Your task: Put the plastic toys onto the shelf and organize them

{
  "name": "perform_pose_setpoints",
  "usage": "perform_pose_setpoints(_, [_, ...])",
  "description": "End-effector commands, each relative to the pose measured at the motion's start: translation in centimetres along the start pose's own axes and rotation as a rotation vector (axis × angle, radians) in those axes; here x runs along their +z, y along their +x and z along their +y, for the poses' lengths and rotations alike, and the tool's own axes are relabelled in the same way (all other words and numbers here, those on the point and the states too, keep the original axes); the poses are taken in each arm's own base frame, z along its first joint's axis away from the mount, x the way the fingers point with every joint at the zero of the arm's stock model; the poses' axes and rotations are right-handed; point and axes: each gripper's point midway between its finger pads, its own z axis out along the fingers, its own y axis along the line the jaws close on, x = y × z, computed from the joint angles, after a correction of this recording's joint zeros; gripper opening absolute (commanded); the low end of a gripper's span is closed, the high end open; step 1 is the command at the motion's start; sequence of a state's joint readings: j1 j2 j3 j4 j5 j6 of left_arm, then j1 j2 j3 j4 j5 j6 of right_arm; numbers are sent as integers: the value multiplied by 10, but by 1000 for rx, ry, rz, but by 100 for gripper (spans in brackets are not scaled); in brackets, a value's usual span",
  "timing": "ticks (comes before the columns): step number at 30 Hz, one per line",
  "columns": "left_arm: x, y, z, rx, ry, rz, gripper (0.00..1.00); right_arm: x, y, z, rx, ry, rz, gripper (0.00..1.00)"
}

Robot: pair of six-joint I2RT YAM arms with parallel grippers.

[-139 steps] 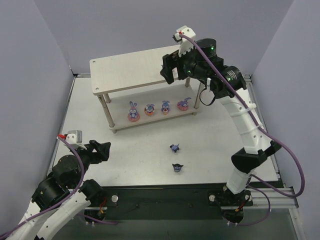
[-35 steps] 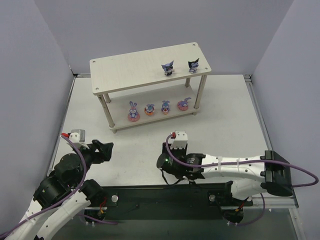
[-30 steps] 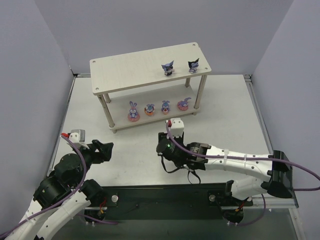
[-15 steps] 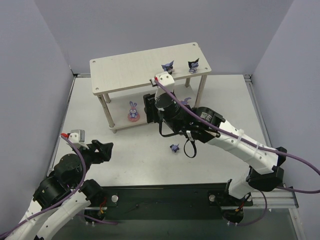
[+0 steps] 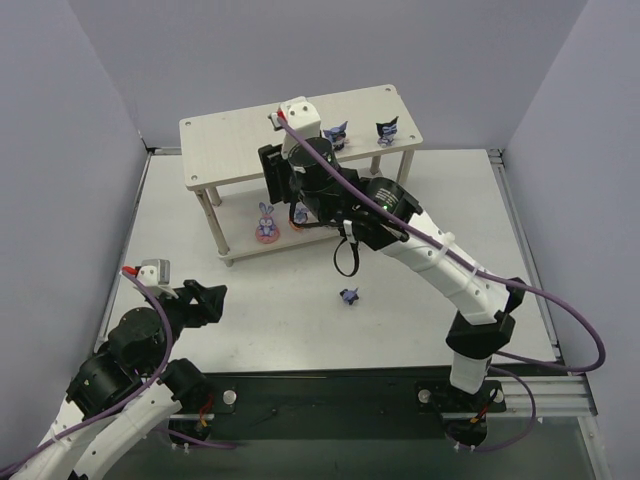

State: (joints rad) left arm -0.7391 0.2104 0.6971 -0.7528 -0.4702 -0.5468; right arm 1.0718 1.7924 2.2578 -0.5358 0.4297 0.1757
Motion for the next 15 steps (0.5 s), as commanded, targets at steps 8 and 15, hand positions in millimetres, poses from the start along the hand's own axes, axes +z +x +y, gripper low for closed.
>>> perform_pose_setpoints(8, [1,-2,-6,-11,26,-8,82,40,-23,-14,18,59,-86,0])
perform_pose_setpoints(15, [1,-2,-7,-11,31,-10,82,61,-20,-32,21,93,-82,0])
